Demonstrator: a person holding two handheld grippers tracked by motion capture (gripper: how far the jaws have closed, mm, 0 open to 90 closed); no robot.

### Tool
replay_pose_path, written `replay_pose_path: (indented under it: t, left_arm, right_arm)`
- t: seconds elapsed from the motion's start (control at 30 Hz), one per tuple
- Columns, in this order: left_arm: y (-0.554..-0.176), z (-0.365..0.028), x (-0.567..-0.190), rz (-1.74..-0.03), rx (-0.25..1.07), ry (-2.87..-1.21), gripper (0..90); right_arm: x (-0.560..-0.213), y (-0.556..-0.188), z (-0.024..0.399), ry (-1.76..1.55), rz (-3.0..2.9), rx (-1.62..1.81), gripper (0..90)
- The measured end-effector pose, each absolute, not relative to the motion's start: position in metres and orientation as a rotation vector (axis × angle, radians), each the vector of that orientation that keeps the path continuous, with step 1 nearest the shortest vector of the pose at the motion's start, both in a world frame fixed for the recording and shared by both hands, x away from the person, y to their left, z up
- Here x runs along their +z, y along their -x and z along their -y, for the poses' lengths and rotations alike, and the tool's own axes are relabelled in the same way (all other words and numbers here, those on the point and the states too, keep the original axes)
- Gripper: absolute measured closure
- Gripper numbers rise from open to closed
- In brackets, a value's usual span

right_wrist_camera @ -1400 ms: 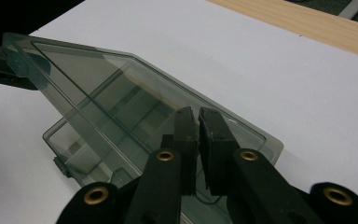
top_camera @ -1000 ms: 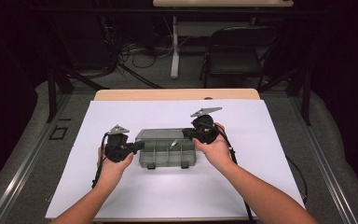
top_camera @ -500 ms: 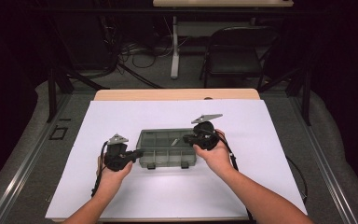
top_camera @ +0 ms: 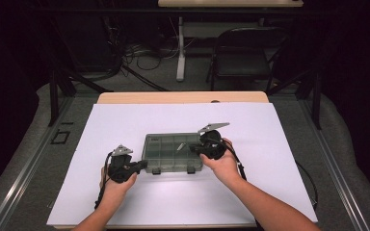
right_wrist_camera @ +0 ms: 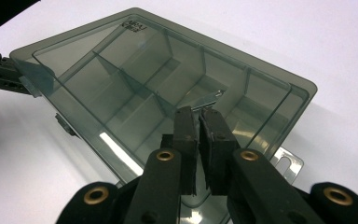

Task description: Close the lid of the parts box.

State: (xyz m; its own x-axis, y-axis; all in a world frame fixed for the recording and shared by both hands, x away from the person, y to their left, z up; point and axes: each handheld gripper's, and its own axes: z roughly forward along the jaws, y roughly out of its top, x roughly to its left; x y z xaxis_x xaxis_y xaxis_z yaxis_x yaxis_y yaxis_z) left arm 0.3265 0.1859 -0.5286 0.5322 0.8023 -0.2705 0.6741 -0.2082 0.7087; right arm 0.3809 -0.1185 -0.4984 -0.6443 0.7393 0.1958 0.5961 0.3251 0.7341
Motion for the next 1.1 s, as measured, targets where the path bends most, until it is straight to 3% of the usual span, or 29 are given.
replay_pose_path:
  t: [0.77,1.1]
  left_arm:
    - [-0.304,-0.196,-0.511,-1.174,0.194,-1.965,89.6]
    - [-0.317,-0.195,-0.501,-1.183,0.218,-1.947,89.6]
  right_arm:
    - [-0.507,-0.378,0.122,-1.250,-2.413,1.220,86.0]
    - [-0.512,-0.378,0.123,-1.253,-2.413,1.215,86.0]
